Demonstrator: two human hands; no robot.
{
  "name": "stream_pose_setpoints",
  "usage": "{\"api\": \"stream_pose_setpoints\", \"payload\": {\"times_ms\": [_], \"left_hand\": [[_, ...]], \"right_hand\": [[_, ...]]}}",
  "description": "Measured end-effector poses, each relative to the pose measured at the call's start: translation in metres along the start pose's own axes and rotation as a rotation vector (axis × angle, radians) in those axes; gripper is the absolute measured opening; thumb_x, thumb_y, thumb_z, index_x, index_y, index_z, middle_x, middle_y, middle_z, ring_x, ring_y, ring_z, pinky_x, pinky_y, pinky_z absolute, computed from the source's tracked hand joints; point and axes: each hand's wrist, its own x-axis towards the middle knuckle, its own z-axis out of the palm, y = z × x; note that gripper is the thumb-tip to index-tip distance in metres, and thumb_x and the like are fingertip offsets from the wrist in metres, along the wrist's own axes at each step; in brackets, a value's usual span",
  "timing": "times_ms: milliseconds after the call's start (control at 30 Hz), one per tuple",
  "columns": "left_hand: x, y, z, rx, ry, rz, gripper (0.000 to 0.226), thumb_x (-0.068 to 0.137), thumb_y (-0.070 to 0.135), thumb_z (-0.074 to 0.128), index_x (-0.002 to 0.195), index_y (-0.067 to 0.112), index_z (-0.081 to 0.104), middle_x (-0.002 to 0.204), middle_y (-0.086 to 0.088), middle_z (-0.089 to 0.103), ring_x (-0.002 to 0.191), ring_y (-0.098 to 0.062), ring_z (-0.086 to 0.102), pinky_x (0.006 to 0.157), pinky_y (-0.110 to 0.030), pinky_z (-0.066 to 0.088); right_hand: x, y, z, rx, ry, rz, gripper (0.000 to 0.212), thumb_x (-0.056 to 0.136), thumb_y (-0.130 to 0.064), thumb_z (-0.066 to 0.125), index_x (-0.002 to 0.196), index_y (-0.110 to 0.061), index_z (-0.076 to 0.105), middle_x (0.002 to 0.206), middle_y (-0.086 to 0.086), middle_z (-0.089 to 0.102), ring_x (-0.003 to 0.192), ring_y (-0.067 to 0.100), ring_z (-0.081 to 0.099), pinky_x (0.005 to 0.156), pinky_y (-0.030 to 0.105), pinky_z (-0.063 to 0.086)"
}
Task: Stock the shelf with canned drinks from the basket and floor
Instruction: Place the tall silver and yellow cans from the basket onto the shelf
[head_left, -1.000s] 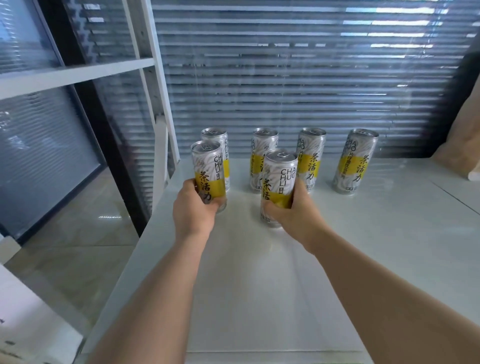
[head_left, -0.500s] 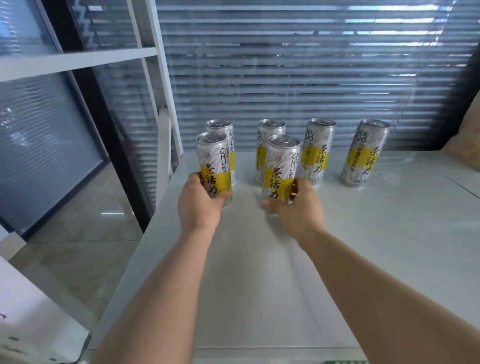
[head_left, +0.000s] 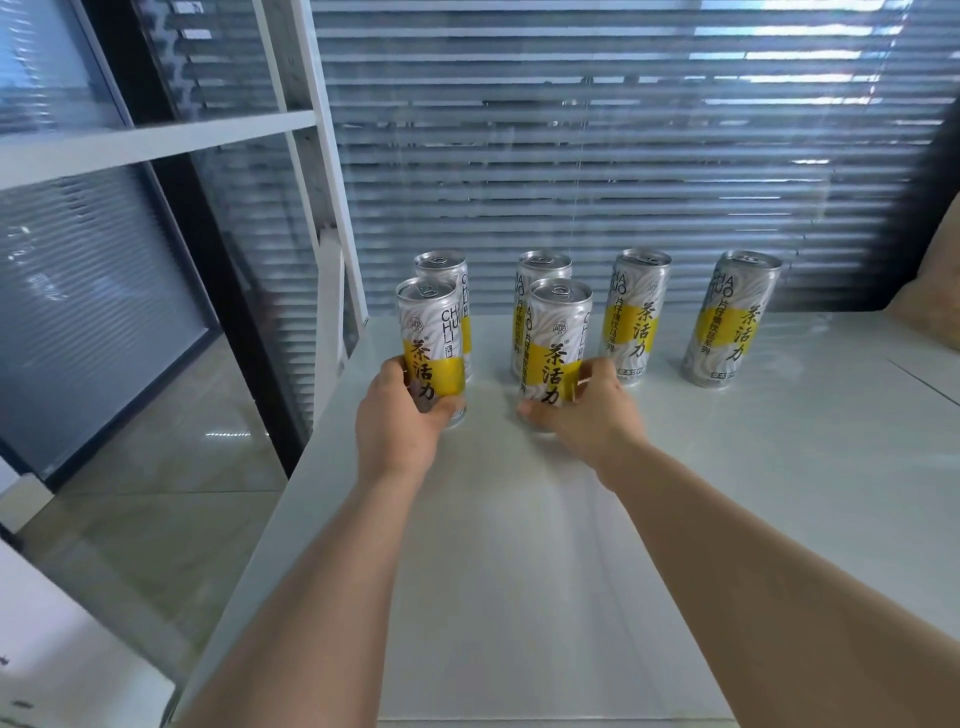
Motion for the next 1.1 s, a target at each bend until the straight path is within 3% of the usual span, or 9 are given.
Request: {"api": "stream_pose_setpoints", "payload": {"times_ms": [367, 633, 1100], "left_hand": [[0.004, 0.0, 0.003, -0.022, -0.013, -0.022, 0.052, 0.071, 0.028, 0.081, 0.114, 0.015, 0.056, 0.103, -0.003, 0.067, 0.093, -0.022, 0.064, 0.077, -0.027, 0.046], [0.004, 0.001, 0.006, -0.009, 0.002, -0.021, 0.052, 0.072, 0.029, 0.081, 0.116, 0.015, 0.056, 0.106, -0.004, 0.067, 0.096, -0.023, 0.063, 0.08, -0.029, 0.046], [0.001, 0.004, 0.005, -0.02, -0.003, -0.035, 0.05, 0.071, 0.028, 0.081, 0.113, 0.015, 0.058, 0.104, -0.003, 0.068, 0.09, -0.02, 0.062, 0.075, -0.024, 0.042]], "right_hand": [[0.002, 0.006, 0.006, 0.001, 0.045, -0.037, 0.055, 0.076, -0.039, 0.08, 0.118, -0.02, 0.051, 0.1, 0.0, 0.067, 0.095, 0.026, 0.063, 0.083, 0.039, 0.053], [0.002, 0.006, 0.01, -0.053, 0.068, -0.067, 0.046, 0.083, -0.04, 0.072, 0.117, -0.019, 0.05, 0.096, 0.003, 0.067, 0.094, 0.031, 0.063, 0.071, 0.034, 0.046], [0.001, 0.007, 0.007, -0.05, 0.047, -0.051, 0.049, 0.082, -0.043, 0.072, 0.121, -0.024, 0.05, 0.096, -0.002, 0.064, 0.097, 0.029, 0.063, 0.073, 0.033, 0.047]]}}
